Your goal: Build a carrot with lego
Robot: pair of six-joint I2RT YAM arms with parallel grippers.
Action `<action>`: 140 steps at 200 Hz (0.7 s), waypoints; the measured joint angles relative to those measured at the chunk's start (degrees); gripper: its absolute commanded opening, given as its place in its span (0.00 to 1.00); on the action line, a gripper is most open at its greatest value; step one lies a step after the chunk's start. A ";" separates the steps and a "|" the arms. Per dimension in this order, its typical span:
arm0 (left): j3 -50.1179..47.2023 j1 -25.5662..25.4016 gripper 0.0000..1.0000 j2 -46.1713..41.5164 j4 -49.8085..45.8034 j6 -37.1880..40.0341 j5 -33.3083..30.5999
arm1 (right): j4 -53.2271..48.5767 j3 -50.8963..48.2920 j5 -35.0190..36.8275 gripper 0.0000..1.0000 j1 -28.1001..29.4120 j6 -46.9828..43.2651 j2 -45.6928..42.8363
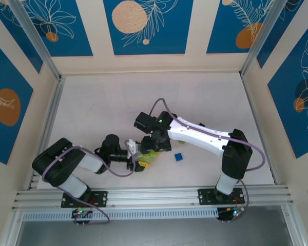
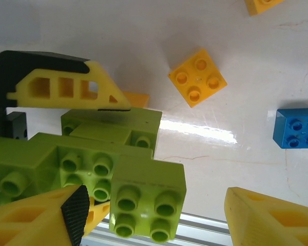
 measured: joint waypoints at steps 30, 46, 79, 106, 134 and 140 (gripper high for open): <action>-0.33 0.26 0.74 0.00 0.83 -0.22 0.17 | 0.46 0.00 -0.09 0.71 0.00 -0.26 0.81; -0.42 0.46 0.74 0.00 1.38 -0.59 0.22 | 0.79 0.00 -0.17 0.71 -0.07 -0.46 1.09; -0.42 0.61 0.74 0.00 2.75 -1.20 0.39 | 1.70 0.00 -0.79 0.71 -0.13 -0.50 2.08; -0.42 0.74 0.74 0.00 3.61 -1.27 0.39 | 2.54 0.00 -1.53 0.71 -0.09 -0.90 2.47; -0.42 0.74 0.74 0.00 3.76 -1.51 0.39 | 2.29 0.28 -1.57 0.71 -0.09 -1.33 2.89; -0.42 0.74 0.74 0.00 3.78 -1.53 0.39 | 2.10 0.46 -1.55 0.71 -0.09 -1.38 2.97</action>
